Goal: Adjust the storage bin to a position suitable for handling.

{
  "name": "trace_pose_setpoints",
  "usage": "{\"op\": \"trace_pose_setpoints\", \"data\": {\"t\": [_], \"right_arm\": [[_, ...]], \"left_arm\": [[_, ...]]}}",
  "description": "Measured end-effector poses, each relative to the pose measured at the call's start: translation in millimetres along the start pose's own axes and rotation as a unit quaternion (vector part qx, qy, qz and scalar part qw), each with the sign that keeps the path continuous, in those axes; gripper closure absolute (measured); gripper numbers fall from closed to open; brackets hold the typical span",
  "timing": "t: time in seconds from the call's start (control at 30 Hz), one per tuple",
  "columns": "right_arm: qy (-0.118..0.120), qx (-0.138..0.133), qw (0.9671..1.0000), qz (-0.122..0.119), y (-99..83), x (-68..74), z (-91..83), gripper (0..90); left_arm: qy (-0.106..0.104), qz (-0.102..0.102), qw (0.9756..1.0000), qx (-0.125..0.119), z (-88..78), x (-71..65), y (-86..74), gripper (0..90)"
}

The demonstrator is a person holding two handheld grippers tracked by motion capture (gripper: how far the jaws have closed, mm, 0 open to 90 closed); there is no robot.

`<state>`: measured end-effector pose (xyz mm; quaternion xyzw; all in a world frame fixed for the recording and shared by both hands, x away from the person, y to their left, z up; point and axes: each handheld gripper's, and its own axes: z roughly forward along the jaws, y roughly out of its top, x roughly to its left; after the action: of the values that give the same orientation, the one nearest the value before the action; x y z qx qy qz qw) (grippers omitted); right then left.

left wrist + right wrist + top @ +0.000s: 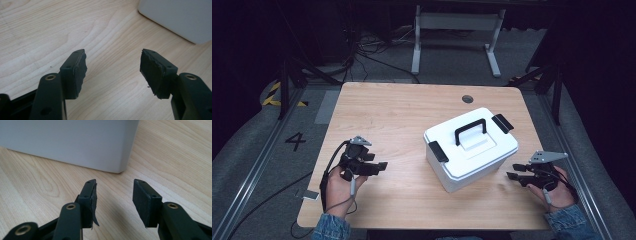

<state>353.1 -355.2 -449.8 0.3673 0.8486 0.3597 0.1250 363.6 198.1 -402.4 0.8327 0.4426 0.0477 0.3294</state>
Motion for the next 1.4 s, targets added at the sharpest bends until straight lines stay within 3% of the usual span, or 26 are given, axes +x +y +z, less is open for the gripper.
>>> {"op": "trace_pose_setpoints", "data": {"t": [0.37, 0.43, 0.63, 0.77, 0.97, 1.4], "right_arm": [[0.002, 0.005, 1.0, 0.002, -2.1, 1.3, 2.1, 55.0], [0.001, 0.007, 1.0, 0.002, -2.1, 1.2, 2.5, 54.9], [0.002, 0.01, 0.9999, -0.001, -1.1, 3.5, 3.7, 54.8], [0.001, 0.009, 1.0, 0.001, -2.4, 3.6, 1.8, 54.6], [0.001, 0.009, 1.0, 0.0, -3.6, 4.2, 1.1, 54.4], [0.003, 0.007, 1.0, -0.001, -7.7, 5.7, -2.9, 54.1]], "left_arm": [[-0.005, 0.004, 0.9999, -0.015, -13.6, -9.6, 13.0, 38.7], [-0.007, 0.013, 0.9998, -0.014, -15.8, -12.3, 17.3, 38.5], [-0.019, 0.035, 0.9991, -0.016, -22.3, -29.4, 33.4, 37.6], [-0.028, 0.049, 0.9979, -0.033, -28.7, -44.0, 49.1, 37.7], [-0.028, 0.068, 0.9965, -0.04, -32.1, -56.1, 64.5, 37.8], [-0.056, 0.081, 0.9931, -0.063, -30.4, -83.4, 95.9, 37.6]]}}
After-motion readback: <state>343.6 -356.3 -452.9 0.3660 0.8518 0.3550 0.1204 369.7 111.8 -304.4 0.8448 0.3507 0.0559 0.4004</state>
